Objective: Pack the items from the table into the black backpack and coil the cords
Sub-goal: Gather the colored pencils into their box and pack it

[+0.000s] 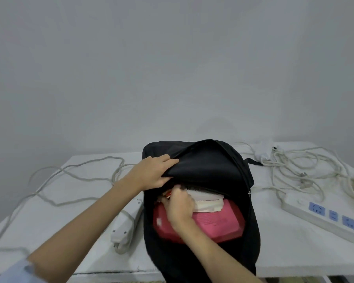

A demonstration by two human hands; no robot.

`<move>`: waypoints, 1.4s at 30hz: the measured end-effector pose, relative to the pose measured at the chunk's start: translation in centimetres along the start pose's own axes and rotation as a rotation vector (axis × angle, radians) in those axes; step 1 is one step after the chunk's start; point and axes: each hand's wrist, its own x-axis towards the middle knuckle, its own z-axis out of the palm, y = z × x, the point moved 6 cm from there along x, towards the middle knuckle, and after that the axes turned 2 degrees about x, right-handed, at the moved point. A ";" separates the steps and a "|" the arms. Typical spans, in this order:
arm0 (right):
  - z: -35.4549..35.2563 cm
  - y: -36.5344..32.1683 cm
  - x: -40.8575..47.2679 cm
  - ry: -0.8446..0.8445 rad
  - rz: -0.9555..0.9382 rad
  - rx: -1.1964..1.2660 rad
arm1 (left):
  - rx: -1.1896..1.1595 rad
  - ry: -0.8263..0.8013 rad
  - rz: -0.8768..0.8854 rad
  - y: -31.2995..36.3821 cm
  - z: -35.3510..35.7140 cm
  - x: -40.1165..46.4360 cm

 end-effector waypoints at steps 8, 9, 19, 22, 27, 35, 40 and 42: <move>-2.1 4.0 0.7 -0.012 -0.257 -0.245 | -0.012 0.016 -0.156 -1.0 0.7 0.2; -2.5 5.2 0.7 0.055 -0.262 -0.243 | -0.018 0.016 -0.156 -1.1 1.2 -0.2; -3.8 8.6 2.3 0.282 -0.309 -0.335 | -0.019 0.075 -0.201 -1.5 2.1 -0.9; -6.7 10.9 3.0 0.233 -0.192 -0.302 | 0.008 0.041 -0.252 -0.9 1.7 0.9; -6.8 10.1 1.8 0.205 -0.408 -0.183 | -0.020 0.001 -0.234 -0.9 1.5 2.6; -0.8 5.9 -2.8 -0.380 -0.470 -0.221 | -0.076 0.005 -0.222 -1.1 1.9 2.5; -3.3 5.0 -0.2 -0.089 -0.394 -0.075 | -0.141 0.000 -0.220 -1.2 1.8 2.4; -3.2 4.7 0.8 -0.097 -0.276 0.215 | -0.171 0.009 -0.228 -1.3 1.9 2.2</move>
